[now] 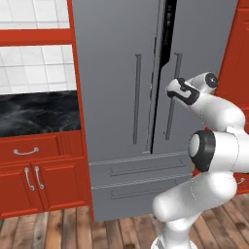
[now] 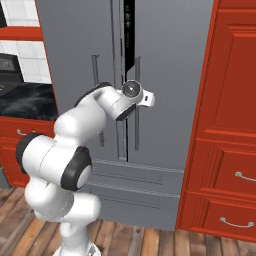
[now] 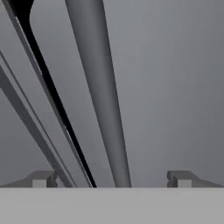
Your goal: Take the cake and donut from the fridge and place them on the empty tray on the dining counter.
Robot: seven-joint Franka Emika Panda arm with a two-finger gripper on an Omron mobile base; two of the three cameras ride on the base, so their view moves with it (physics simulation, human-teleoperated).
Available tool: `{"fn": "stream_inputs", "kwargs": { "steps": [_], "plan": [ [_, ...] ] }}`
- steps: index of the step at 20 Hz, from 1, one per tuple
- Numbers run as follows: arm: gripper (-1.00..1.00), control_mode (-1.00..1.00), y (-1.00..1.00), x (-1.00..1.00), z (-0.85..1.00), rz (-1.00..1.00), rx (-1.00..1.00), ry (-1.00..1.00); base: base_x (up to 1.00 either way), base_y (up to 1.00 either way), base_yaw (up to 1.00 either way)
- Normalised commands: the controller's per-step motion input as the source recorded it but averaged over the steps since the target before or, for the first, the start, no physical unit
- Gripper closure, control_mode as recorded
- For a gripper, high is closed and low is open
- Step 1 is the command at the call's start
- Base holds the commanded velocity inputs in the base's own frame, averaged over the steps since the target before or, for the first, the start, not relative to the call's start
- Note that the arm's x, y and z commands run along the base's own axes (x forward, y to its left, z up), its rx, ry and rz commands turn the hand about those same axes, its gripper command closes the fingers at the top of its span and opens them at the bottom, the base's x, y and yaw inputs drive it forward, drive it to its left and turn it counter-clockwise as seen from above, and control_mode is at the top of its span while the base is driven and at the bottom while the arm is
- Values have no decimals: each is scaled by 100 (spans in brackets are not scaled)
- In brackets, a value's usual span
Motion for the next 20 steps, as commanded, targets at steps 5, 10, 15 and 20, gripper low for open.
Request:
{"fn": "stream_inputs", "kwargs": {
  "steps": [5,10,15,20],
  "plan": [
    [-100,-100,-7,83,-12,0,0,-2,0,0,0],
    [-100,-100,-13,83,-14,0,0,-4,0,0,0],
    [100,-100,-24,84,-14,2,0,-5,0,0,0],
    [100,-100,-1,49,0,0,0,2,0,0,0]
  ]
}}
